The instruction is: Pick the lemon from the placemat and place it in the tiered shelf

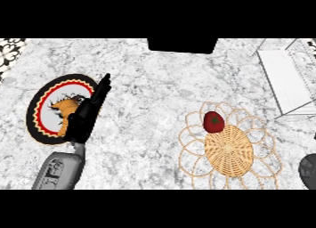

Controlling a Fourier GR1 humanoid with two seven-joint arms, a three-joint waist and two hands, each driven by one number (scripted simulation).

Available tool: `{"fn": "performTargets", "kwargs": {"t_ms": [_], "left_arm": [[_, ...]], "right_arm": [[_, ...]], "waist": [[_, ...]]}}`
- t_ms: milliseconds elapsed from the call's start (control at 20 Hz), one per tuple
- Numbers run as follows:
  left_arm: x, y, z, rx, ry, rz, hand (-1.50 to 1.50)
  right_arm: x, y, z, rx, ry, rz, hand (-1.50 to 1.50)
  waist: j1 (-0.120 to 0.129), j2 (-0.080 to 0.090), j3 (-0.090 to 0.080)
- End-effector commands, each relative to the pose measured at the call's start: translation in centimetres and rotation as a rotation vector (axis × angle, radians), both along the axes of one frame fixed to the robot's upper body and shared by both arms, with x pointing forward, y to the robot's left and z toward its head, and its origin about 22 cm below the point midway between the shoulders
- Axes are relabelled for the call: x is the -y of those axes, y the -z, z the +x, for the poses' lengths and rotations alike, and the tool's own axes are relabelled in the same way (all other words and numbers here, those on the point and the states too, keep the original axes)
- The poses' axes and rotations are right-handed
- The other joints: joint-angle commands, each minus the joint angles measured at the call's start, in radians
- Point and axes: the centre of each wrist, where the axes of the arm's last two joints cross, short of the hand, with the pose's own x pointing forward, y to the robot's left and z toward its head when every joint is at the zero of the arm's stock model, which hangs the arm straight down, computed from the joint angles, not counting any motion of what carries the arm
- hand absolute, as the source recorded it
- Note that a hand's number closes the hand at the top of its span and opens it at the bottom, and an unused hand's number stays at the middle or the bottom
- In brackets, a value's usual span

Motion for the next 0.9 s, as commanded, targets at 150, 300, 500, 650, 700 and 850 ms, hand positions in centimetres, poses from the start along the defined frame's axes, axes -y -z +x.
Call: {"fn": "performTargets", "kwargs": {"t_ms": [150, 300, 500, 650, 700, 850], "left_arm": [[0.8, 0.4, -0.5, -0.001, 0.002, -0.002, 0.0], [0.4, -0.5, 0.5, 0.002, 0.005, -0.014, 0.0], [-0.2, 0.7, -0.3, -0.011, 0.0, -0.003, 0.0], [-0.9, 0.0, 0.3, 0.011, -0.016, 0.005, 0.0], [-0.8, 0.4, 0.0, -0.009, 0.002, 0.01, 0.0], [0.1, 0.4, 0.2, 0.0, -0.005, -0.004, 0.0]], "right_arm": [[-2.2, -0.7, -0.3, 0.316, 0.057, 0.006, -1.5], [-3.8, -2.5, -0.2, 0.373, 0.022, 0.016, -1.5], [-5.1, -2.1, 0.2, 0.412, -0.05, 0.026, -1.5], [-5.3, -2.9, 0.1, 0.44, -0.065, -0.029, -1.5], [-4.8, -4.3, 0.0, 0.453, -0.044, -0.048, -1.5], [-5.3, -6.4, -1.3, 0.574, -0.088, -0.165, -1.5]], "waist": [[0.004, -0.003, 0.001], [0.001, -0.003, 0.0], [-0.002, -0.006, 0.0], [-0.008, -0.005, -0.001], [0.001, -0.002, -0.001], [-0.008, -0.004, -0.001]]}}
